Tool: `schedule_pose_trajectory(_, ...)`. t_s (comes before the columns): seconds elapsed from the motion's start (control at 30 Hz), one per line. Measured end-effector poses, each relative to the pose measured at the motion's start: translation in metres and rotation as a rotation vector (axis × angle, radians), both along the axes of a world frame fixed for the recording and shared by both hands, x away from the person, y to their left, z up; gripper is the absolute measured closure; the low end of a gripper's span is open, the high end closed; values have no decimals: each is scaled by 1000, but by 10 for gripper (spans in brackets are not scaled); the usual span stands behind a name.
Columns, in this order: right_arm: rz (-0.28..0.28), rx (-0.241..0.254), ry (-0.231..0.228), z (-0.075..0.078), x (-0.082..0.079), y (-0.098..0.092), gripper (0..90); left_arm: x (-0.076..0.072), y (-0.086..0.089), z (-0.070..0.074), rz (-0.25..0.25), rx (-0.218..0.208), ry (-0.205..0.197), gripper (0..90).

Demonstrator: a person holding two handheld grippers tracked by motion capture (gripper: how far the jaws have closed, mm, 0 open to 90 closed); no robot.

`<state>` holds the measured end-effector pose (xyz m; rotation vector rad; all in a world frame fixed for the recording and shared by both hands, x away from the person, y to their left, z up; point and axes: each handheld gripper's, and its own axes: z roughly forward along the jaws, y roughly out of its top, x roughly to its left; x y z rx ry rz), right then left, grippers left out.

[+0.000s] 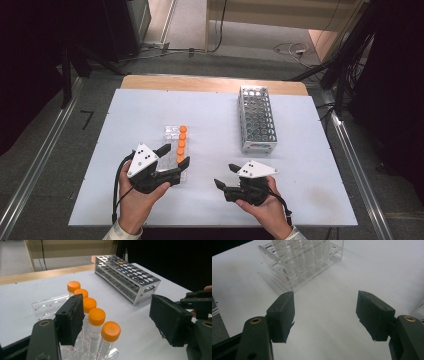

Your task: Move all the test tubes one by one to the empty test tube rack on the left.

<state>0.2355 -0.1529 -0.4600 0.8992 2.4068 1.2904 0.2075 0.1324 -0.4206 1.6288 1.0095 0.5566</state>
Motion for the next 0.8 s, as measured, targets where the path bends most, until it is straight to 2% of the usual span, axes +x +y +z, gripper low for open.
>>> schedule_pose_trajectory(0.3,-16,3,-7,1,2,-4,301,-1,3,0,-5,-12,2,254)
schedule_pose_trajectory(0.6,-36,10,-13,4,3,-13,299,-1,14,2,30,-50,-1,235)
schedule_pose_trajectory(0.8,-48,15,-13,4,3,-16,294,-1,21,1,56,-48,2,216)
